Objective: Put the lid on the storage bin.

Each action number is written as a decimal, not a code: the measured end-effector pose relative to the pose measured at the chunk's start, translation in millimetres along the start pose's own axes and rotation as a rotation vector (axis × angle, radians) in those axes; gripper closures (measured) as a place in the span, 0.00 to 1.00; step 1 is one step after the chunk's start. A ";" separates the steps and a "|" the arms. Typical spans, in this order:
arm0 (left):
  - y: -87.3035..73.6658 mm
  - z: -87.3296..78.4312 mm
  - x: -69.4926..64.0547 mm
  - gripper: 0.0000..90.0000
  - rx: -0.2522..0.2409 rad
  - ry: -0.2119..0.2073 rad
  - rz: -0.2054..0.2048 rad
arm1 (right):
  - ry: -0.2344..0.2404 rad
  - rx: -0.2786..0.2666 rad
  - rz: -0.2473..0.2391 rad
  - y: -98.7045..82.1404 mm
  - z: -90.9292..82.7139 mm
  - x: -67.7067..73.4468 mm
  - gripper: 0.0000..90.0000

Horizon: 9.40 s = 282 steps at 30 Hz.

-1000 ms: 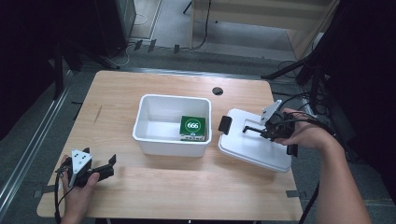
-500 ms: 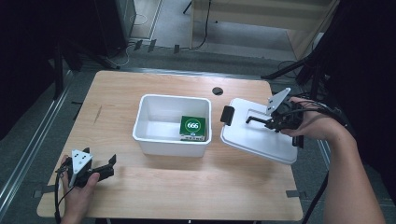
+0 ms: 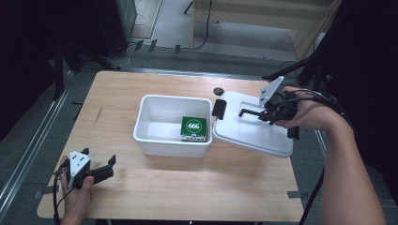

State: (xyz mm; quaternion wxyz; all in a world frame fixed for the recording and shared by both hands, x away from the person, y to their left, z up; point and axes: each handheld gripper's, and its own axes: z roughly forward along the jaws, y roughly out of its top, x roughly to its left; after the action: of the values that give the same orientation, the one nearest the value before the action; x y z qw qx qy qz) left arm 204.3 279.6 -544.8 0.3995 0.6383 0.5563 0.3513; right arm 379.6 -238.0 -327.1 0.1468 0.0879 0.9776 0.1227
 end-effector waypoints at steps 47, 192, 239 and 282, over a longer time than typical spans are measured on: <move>-2.1 1.2 5.0 0.06 -0.031 0.043 -0.049 | 0.109 -0.077 -0.174 161.0 42.1 20.0 0.95; -1.7 1.9 1.1 0.06 -0.027 0.035 -0.016 | 0.072 -0.224 0.090 93.5 42.0 14.4 0.00; -1.5 2.1 0.5 0.06 -0.022 0.038 -0.010 | 0.020 -0.221 0.202 -8.0 56.5 53.8 0.00; -1.6 2.5 -0.2 0.06 -0.020 0.045 -0.009 | -0.104 -0.389 0.480 -103.9 116.1 124.9 0.00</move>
State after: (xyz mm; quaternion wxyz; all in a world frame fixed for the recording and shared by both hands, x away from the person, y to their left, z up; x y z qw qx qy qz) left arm 205.8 279.2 -547.3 0.3949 0.6235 0.5645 0.3695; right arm 283.8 -286.4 -495.5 0.1776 0.2925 0.8783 0.3341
